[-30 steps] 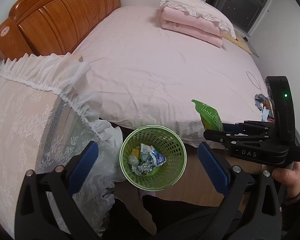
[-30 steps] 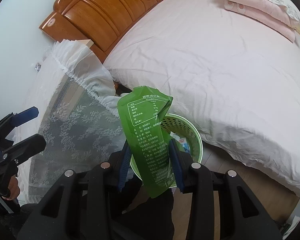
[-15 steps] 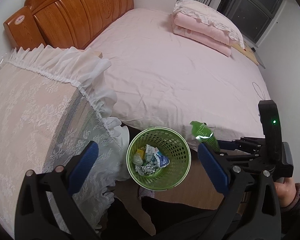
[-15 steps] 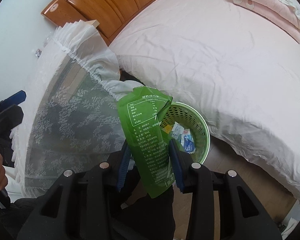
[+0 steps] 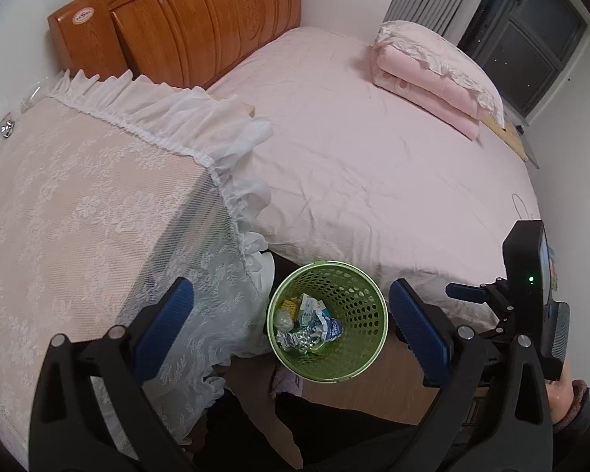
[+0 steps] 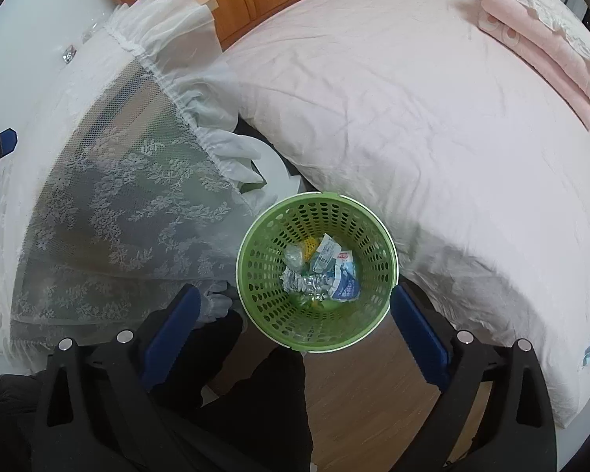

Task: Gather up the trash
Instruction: 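Move both tools back over the bed toward the foil pouch and bottle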

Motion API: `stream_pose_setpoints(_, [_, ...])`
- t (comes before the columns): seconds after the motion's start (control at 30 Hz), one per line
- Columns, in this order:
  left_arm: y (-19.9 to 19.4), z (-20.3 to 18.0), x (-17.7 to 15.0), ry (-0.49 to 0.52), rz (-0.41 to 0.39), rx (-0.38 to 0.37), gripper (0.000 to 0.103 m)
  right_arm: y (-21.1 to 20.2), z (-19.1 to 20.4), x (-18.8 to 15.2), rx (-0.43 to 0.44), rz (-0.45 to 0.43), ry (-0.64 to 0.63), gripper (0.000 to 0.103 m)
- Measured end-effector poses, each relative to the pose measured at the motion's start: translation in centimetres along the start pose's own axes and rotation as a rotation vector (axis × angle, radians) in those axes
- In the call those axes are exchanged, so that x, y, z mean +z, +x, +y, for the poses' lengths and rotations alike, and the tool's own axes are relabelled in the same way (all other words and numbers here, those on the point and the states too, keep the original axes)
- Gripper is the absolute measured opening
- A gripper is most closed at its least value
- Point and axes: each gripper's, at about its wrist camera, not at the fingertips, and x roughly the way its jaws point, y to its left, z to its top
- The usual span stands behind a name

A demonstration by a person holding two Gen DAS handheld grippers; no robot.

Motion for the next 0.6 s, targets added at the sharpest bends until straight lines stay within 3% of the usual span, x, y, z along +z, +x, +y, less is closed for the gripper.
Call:
stream_pose_setpoints(0.17, [-2.8, 4.6, 0.9, -0.078, -0.085, 0.114, 0.095, -2.5, 3.5, 3.5, 0.053, -0.092, -0.059, 0.098])
stream_pose_setpoints(0.33, [-5.9, 11.9, 2.0, -0.192, -0.155, 0.236, 0.095, -4.4, 9.6, 8.8, 0.137, -0.189, -0.137, 0.100])
stream_pose_setpoints(0.43, [-6.7, 17.2, 2.7, -0.271, -0.169, 0.296, 0.095, -4.3, 13.9, 12.4, 0.194, -0.203, -0.174, 0.100])
stream_pose_setpoints(0.6, [-5.7, 26.7, 4.8, -0.375, -0.181, 0.410, 0.095, -2.4, 20.3, 18.3, 0.217, -0.200, -0.221, 0.101])
